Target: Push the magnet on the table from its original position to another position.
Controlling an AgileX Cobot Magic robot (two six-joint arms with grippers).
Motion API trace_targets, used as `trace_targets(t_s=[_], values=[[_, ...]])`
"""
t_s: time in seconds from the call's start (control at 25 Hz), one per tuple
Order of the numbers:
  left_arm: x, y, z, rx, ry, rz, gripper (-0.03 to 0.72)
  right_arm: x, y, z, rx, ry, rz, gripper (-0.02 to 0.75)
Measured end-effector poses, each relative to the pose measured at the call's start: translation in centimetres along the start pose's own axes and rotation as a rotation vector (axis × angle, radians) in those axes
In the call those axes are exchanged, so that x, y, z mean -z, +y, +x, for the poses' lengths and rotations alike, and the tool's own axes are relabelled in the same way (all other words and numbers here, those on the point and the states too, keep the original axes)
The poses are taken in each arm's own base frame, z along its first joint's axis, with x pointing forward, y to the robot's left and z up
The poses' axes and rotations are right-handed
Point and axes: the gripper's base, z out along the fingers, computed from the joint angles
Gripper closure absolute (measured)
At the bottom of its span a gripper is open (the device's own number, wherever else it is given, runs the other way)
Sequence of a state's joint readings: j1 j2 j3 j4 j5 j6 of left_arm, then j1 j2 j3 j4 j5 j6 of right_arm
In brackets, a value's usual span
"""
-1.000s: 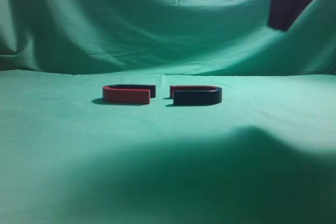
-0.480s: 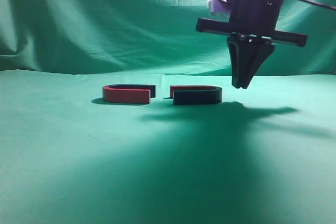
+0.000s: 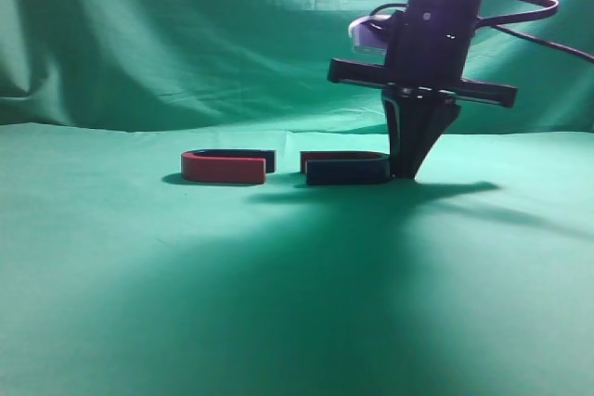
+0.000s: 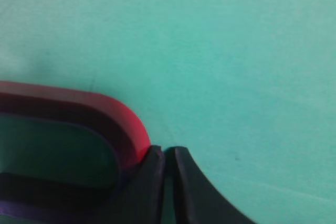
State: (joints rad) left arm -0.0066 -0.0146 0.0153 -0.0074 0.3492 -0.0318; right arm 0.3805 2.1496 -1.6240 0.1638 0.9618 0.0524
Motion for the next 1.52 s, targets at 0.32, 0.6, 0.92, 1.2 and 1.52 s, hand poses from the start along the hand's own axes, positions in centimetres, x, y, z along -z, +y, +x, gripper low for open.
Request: trace_targets(t_s=[0.32, 0.6, 0.92, 1.2, 1.52], values=[[0.0, 0.0, 0.0, 0.000, 0.000, 0.000, 0.316, -0.2, 1.7, -0.2, 0.004, -0.047, -0.025, 0.262], [0.0, 0.0, 0.0, 0.000, 0.000, 0.000, 0.316, -0.2, 2.3, -0.2, 0.012, -0.064, -0.032, 0.262], [0.0, 0.0, 0.0, 0.000, 0.000, 0.000, 0.316, 7.5, 3.1, -0.5, 0.065, -0.135, -0.009, 0.262], [0.0, 0.0, 0.0, 0.000, 0.000, 0.000, 0.316, 18.1, 4.5, 2.9, 0.111, -0.288, -0.017, 0.262], [0.0, 0.0, 0.0, 0.000, 0.000, 0.000, 0.316, 25.4, 6.4, 9.7, 0.164, -0.456, -0.003, 0.262]])
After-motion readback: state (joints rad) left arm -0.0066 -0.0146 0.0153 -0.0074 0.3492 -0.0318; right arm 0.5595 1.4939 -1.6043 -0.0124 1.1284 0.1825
